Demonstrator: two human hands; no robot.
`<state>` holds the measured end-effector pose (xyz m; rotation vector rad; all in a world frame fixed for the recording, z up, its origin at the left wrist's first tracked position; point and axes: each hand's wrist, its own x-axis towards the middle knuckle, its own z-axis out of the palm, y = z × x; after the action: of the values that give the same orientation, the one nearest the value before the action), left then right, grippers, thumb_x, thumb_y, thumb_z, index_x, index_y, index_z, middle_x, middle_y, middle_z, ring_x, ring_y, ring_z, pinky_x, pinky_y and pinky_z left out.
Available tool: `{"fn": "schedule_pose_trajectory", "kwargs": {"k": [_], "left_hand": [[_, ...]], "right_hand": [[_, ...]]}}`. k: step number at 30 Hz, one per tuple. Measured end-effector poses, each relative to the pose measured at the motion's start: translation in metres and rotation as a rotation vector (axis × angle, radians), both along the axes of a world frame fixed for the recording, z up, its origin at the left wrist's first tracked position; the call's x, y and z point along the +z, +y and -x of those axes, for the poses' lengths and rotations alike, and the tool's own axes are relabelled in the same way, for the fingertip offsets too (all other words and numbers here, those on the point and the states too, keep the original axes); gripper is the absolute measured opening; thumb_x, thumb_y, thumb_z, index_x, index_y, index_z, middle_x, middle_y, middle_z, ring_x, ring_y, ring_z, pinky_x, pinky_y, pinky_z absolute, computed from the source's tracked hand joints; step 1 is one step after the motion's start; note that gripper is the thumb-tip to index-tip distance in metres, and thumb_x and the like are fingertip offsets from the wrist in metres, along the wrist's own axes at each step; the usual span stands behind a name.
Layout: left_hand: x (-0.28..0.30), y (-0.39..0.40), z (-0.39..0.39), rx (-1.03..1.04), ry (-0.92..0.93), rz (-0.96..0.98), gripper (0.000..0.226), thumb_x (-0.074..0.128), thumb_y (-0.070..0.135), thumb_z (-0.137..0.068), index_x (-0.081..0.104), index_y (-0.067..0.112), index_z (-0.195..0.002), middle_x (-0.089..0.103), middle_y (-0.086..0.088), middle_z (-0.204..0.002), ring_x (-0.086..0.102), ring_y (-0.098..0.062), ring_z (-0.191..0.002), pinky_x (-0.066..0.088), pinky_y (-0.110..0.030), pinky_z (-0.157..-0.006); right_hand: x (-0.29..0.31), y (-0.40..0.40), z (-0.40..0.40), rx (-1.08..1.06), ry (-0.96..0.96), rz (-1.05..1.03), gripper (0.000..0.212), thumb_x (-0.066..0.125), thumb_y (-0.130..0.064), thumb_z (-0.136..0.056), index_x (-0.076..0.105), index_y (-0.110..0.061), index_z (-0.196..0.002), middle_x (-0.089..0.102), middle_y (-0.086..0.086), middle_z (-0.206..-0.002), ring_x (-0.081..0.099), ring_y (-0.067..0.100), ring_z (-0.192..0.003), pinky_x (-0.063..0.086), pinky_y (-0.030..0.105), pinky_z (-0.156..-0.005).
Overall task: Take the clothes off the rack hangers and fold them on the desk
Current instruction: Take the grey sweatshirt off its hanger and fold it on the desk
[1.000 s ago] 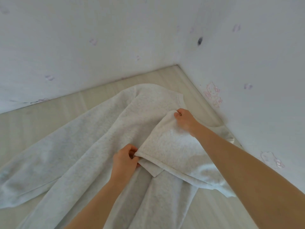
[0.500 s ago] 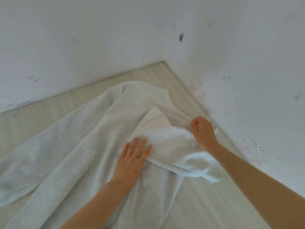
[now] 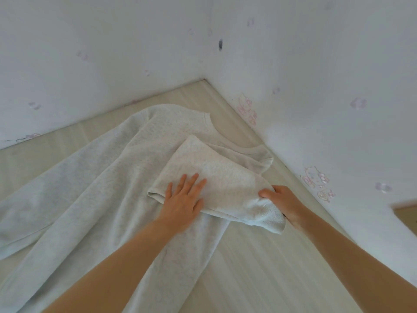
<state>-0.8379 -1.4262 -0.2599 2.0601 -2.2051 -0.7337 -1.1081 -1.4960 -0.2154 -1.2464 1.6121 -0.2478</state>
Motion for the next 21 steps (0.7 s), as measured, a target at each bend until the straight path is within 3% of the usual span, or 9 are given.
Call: {"fn": "schedule_pose_trajectory", "kwargs": {"k": [2, 5, 9, 13, 15, 17, 19, 21], "left_hand": [[0.001, -0.007, 0.013, -0.012, 0.015, -0.036, 0.061, 0.013, 0.058, -0.095, -0.003, 0.044, -0.151, -0.014, 0.015, -0.160, -0.017, -0.019, -0.148, -0.005, -0.054, -0.118], [-0.008, -0.011, 0.025, -0.076, -0.032, -0.126, 0.063, 0.029, 0.052, -0.100, -0.008, 0.045, -0.151, -0.021, 0.015, -0.159, -0.020, -0.023, -0.147, -0.004, -0.059, -0.117], [-0.011, -0.002, 0.032, -0.033, -0.152, -0.093, 0.062, 0.026, 0.047, -0.102, -0.011, 0.041, -0.151, -0.019, 0.009, -0.161, -0.014, -0.024, -0.149, 0.001, -0.053, -0.120], [-0.010, 0.022, 0.040, -0.009, -0.065, 0.030, 0.058, 0.013, 0.038, -0.099, 0.002, 0.030, -0.155, -0.005, 0.005, -0.163, -0.009, -0.019, -0.150, -0.005, -0.038, -0.120], [-0.009, 0.033, 0.040, -0.070, 0.070, 0.063, 0.060, 0.026, 0.025, -0.097, 0.008, 0.030, -0.154, 0.004, 0.010, -0.162, -0.005, -0.011, -0.149, -0.006, -0.030, -0.120], [-0.002, 0.041, 0.041, -0.006, 0.294, 0.037, 0.068, 0.046, 0.012, -0.092, 0.019, 0.029, -0.153, 0.027, 0.010, -0.156, 0.014, -0.008, -0.148, 0.011, -0.025, -0.120], [0.014, 0.041, 0.046, 0.323, 0.649, 0.000, 0.059, 0.059, 0.014, -0.089, 0.038, 0.032, -0.141, 0.059, 0.013, -0.123, 0.053, -0.006, -0.122, 0.043, -0.017, -0.095], [0.025, 0.035, 0.045, 0.713, 0.963, -0.007, 0.053, 0.067, 0.014, -0.087, 0.043, 0.033, -0.130, 0.066, 0.013, -0.102, 0.065, -0.002, -0.092, 0.049, -0.016, -0.074]], "right_hand": [[0.005, 0.008, 0.007, 0.020, 0.043, -0.003, 0.022, 0.060, -0.026, -0.084, 0.062, -0.005, -0.079, 0.065, 0.007, -0.074, 0.064, 0.024, -0.069, 0.048, 0.034, -0.065], [-0.003, 0.017, 0.013, 0.123, 0.268, -0.035, 0.024, 0.061, -0.029, -0.085, 0.065, -0.006, -0.093, 0.068, 0.009, -0.084, 0.064, 0.021, -0.072, 0.048, 0.029, -0.065], [0.002, 0.018, 0.013, 0.206, 0.366, -0.130, 0.025, 0.060, -0.032, -0.086, 0.056, -0.013, -0.102, 0.061, 0.002, -0.090, 0.057, 0.015, -0.074, 0.042, 0.024, -0.060], [0.037, 0.002, -0.006, 0.357, 0.417, -0.249, 0.025, 0.057, -0.029, -0.085, 0.055, -0.012, -0.104, 0.064, 0.002, -0.090, 0.064, 0.016, -0.077, 0.048, 0.025, -0.058], [0.060, -0.009, -0.026, 0.270, 0.260, -0.299, 0.025, 0.058, -0.025, -0.089, 0.057, -0.008, -0.107, 0.068, 0.006, -0.095, 0.068, 0.019, -0.081, 0.056, 0.027, -0.063], [0.083, -0.022, -0.050, 0.082, -0.118, -0.282, 0.034, 0.058, -0.028, -0.094, 0.059, -0.003, -0.117, 0.072, 0.011, -0.101, 0.071, 0.022, -0.085, 0.058, 0.032, -0.072], [0.101, -0.035, -0.074, -0.038, -0.497, -0.244, 0.041, 0.049, -0.039, -0.098, 0.057, -0.006, -0.121, 0.073, 0.012, -0.101, 0.072, 0.023, -0.087, 0.056, 0.034, -0.075], [0.098, -0.048, -0.097, -0.063, -0.528, -0.138, 0.039, 0.044, -0.040, -0.100, 0.055, -0.009, -0.122, 0.074, 0.012, -0.100, 0.071, 0.026, -0.094, 0.056, 0.038, -0.084]]}}
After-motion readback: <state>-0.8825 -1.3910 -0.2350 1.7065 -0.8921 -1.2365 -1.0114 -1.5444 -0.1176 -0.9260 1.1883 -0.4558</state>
